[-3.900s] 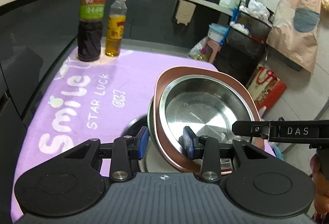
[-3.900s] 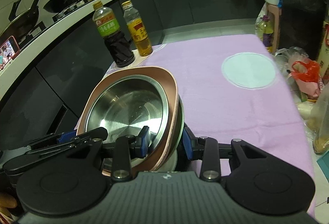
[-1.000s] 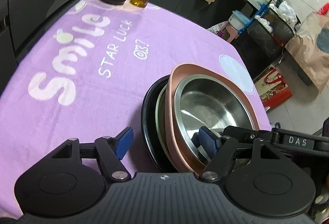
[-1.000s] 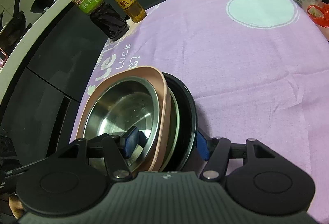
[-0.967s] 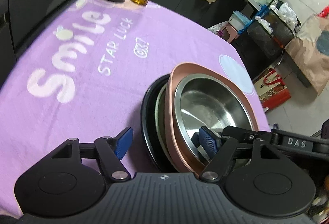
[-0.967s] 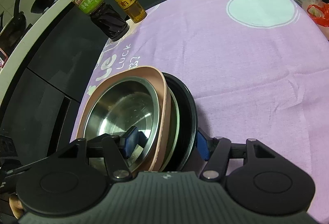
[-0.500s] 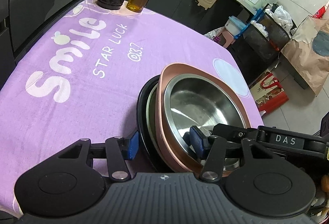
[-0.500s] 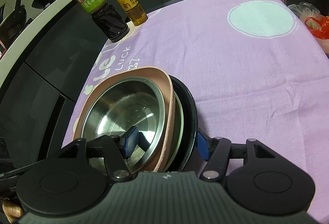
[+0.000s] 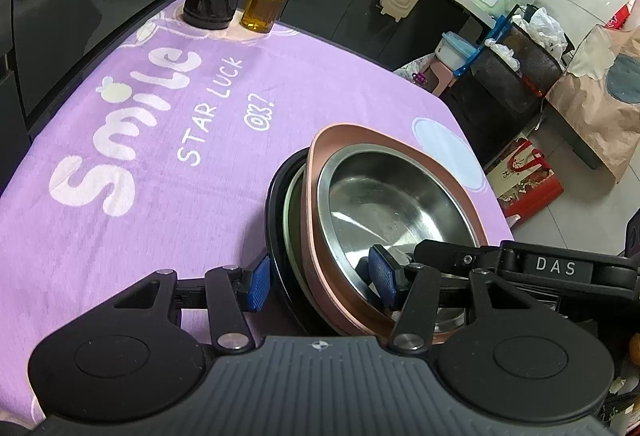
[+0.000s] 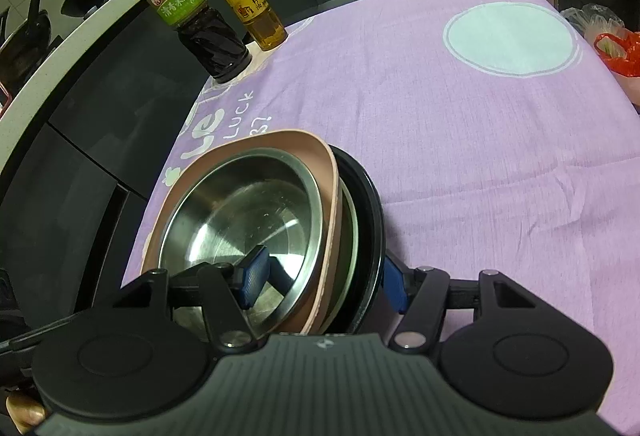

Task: Organize plates and bowls

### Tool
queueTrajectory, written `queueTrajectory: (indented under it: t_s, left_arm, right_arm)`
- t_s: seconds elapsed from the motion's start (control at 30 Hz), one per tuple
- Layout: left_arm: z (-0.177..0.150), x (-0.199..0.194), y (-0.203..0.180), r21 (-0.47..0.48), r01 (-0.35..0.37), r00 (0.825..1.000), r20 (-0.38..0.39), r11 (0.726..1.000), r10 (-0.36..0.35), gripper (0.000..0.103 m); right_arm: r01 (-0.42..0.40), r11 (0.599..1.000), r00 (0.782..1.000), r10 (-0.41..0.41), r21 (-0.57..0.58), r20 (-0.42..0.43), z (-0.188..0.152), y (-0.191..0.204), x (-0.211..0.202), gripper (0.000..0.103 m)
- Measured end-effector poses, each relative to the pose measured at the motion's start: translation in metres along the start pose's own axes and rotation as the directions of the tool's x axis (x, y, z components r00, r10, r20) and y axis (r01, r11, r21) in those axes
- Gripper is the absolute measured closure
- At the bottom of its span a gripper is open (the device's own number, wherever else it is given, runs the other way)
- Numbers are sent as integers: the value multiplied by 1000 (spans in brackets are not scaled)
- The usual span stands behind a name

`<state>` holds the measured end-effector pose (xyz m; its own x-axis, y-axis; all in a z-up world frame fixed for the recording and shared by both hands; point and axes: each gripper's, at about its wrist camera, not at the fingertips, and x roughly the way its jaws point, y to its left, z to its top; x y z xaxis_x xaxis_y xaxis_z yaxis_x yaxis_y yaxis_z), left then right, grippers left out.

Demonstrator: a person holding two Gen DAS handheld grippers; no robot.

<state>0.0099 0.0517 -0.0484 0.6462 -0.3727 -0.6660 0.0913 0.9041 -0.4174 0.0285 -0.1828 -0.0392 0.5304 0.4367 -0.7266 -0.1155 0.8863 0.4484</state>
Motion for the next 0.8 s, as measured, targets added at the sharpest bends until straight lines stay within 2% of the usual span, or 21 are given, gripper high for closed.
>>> queueTrajectory:
  t_s: [0.8]
  left_arm:
    - [28,14,-4,-9,-9,1000,9,1000,9,55]
  right_arm:
    - [-15,1000,1000,15,-7,16,25,-2,6,45]
